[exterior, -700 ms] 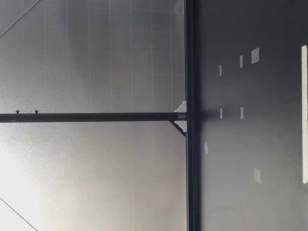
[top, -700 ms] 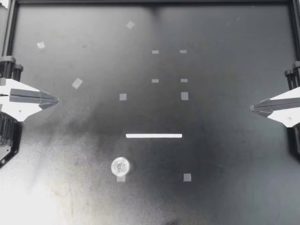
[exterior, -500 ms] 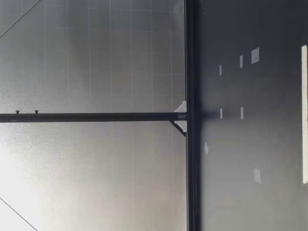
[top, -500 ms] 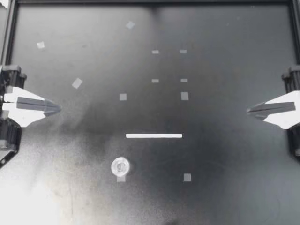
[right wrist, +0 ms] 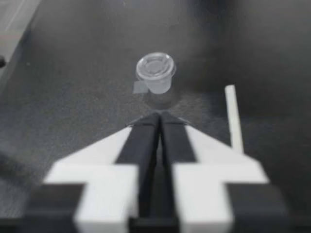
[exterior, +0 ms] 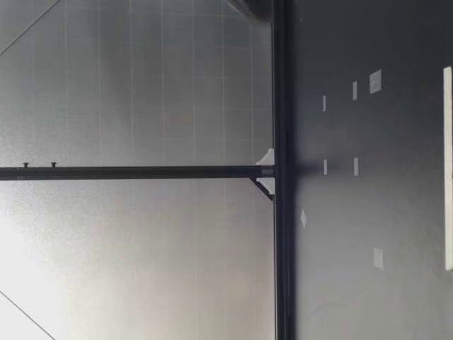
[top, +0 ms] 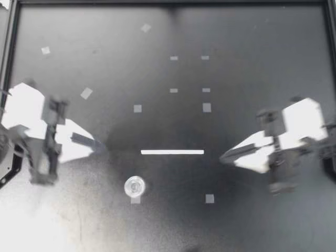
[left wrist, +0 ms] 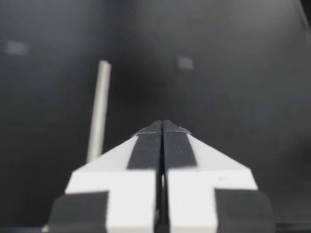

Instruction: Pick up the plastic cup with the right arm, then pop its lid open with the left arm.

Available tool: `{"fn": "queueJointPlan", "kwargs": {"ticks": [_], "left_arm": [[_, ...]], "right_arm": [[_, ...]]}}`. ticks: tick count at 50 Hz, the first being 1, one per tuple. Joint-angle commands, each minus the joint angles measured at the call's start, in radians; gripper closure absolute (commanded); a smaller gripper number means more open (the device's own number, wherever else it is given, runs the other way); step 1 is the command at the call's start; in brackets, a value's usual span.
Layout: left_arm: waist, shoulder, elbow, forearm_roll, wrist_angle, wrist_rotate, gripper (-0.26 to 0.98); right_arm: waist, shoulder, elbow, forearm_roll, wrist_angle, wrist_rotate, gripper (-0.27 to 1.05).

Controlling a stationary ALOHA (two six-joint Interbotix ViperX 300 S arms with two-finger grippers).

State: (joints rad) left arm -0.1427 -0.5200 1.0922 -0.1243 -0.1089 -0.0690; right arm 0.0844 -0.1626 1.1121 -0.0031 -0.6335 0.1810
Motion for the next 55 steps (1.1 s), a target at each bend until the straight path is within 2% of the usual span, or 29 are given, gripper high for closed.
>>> {"fn": "queueJointPlan", "kwargs": {"ticks": [1,4,7,14,23,55], "left_arm": [[-0.038,0.058,-0.017,-0.002,-0.058,-0.028,0.82],[-0.054,0.114,-0.015,-0.002,-0.095,-0.054,0.82],[-0.063,0.172,-0.021,-0.002,-0.114,-0.071,0.82],[-0.084,0.311,-0.052,-0.002,-0.130,-0.077,0.82],[-0.109,0.423,-0.098,-0.002,-0.129,-0.072,0.82],[-0.110,0.451,-0.092,0.000,-0.133,-0.063,0.82]], "right_arm": [[0.009,0.110,-0.064,-0.002,-0.064,0.017,0.32],[0.008,0.192,-0.112,-0.002,-0.094,0.038,0.21],[0.008,0.273,-0.175,-0.002,-0.104,0.060,0.15],[0.008,0.393,-0.282,-0.002,-0.074,0.115,0.14],[0.012,0.465,-0.353,-0.002,-0.032,0.153,0.13],[0.028,0.555,-0.472,-0.023,0.054,0.160,0.11]]}}
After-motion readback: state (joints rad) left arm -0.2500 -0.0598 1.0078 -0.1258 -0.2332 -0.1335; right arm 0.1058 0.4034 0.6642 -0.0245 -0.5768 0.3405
